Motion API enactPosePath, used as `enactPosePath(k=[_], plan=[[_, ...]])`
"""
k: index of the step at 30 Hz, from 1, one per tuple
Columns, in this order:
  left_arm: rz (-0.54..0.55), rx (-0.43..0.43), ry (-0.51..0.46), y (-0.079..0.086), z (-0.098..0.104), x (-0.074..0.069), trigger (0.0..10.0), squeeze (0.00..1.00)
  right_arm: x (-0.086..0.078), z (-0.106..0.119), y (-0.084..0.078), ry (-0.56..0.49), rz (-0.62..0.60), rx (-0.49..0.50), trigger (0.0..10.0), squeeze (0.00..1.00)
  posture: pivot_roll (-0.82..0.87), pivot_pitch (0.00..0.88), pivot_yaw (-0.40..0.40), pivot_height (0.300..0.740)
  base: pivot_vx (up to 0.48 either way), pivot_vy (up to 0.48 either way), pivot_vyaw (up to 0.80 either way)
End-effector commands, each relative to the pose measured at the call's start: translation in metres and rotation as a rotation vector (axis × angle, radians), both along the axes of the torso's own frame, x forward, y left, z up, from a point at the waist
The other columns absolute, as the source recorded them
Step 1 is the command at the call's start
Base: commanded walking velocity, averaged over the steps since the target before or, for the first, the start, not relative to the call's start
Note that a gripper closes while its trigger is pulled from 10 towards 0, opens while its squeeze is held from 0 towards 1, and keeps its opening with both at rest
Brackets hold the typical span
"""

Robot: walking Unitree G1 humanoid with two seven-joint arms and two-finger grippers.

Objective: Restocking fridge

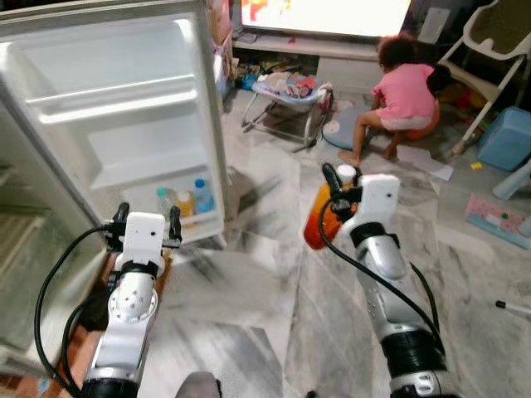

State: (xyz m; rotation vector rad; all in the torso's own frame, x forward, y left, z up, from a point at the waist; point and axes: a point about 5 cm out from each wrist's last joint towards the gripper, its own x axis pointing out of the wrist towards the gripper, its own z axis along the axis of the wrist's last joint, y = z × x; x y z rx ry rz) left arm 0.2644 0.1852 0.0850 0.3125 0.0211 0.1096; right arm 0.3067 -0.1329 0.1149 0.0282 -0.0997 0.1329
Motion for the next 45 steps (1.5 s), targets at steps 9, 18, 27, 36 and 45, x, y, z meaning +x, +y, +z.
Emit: enactPosePath(k=[9,18,27,36,45], plan=[[0.020,0.002,-0.012,0.008,0.001,-0.003,10.0,0.00,0.002,0.012,0.016,-0.047,0.052,0.013,10.0,0.00,0.12,0.000,-0.045,0.740,0.000,0.476,0.69],[-0.004,0.003,-0.031,0.002,0.002,-0.003,10.0,0.00,0.004,0.013,0.018,-0.050,0.063,0.005,10.0,0.00,0.12,0.000,-0.052,0.740,0.000,0.031,0.35],[-0.047,-0.021,-0.031,-0.007,0.004,0.000,10.0,0.00,0.004,0.013,0.018,-0.052,0.068,0.010,10.0,0.00,0.11,0.000,-0.046,0.740,0.000,0.000,0.00],[-0.072,-0.021,-0.028,-0.009,0.004,0.001,10.0,0.00,0.003,0.012,0.018,-0.051,0.070,-0.025,10.0,0.00,0.10,0.000,-0.041,0.740,0.000,0.000,0.18],[-0.077,-0.021,-0.027,-0.008,0.004,0.001,10.0,0.00,0.005,0.013,0.019,-0.048,0.062,-0.013,10.0,0.00,0.11,0.000,-0.042,0.740,0.000,0.000,0.80]])
